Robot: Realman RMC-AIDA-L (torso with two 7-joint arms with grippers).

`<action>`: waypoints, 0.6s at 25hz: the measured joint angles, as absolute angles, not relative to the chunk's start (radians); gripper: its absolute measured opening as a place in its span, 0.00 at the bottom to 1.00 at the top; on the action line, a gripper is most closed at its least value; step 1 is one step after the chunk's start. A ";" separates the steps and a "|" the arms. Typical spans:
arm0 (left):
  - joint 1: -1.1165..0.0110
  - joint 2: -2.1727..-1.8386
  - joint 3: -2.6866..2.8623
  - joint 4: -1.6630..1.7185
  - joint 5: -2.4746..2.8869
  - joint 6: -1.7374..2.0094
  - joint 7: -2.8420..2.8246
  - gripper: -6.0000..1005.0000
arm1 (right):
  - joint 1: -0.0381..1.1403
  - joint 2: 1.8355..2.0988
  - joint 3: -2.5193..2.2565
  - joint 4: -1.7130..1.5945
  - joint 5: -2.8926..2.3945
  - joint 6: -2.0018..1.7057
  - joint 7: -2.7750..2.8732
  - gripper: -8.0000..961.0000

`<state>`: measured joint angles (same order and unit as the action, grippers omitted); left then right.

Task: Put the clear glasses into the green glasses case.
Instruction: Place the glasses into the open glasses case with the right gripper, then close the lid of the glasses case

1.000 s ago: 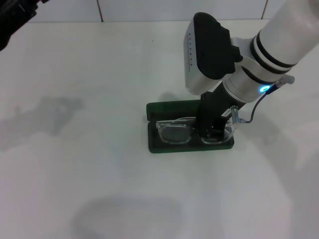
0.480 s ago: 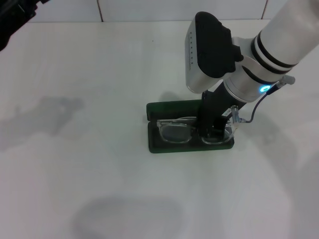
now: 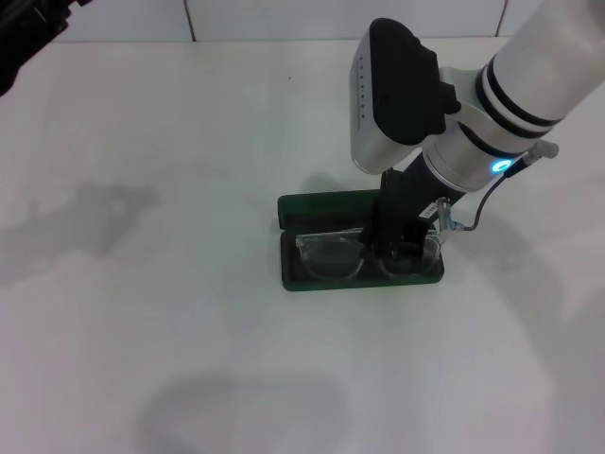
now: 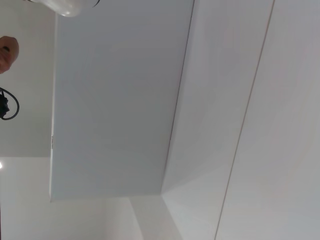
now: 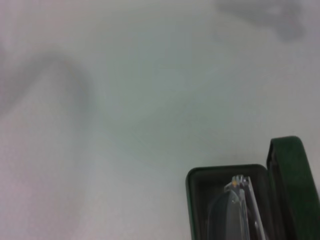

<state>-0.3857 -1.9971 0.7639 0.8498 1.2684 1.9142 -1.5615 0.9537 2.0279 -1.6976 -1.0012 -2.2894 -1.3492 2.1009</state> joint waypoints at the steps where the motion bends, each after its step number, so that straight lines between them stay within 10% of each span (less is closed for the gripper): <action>1: -0.385 -1.997 0.764 0.850 1.268 1.914 -1.562 0.11 | 0.954 2.028 -1.698 -1.003 -2.289 -1.349 2.101 0.15; 15: -0.379 -1.996 0.766 0.855 1.268 1.921 -1.562 0.11 | 0.831 2.026 -1.696 -1.275 -2.299 -1.436 2.177 0.15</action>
<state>-0.3790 -1.9964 0.7661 0.8549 1.2685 1.9212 -1.5615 0.8307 2.0255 -1.6962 -1.2749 -2.2989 -1.4358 2.1766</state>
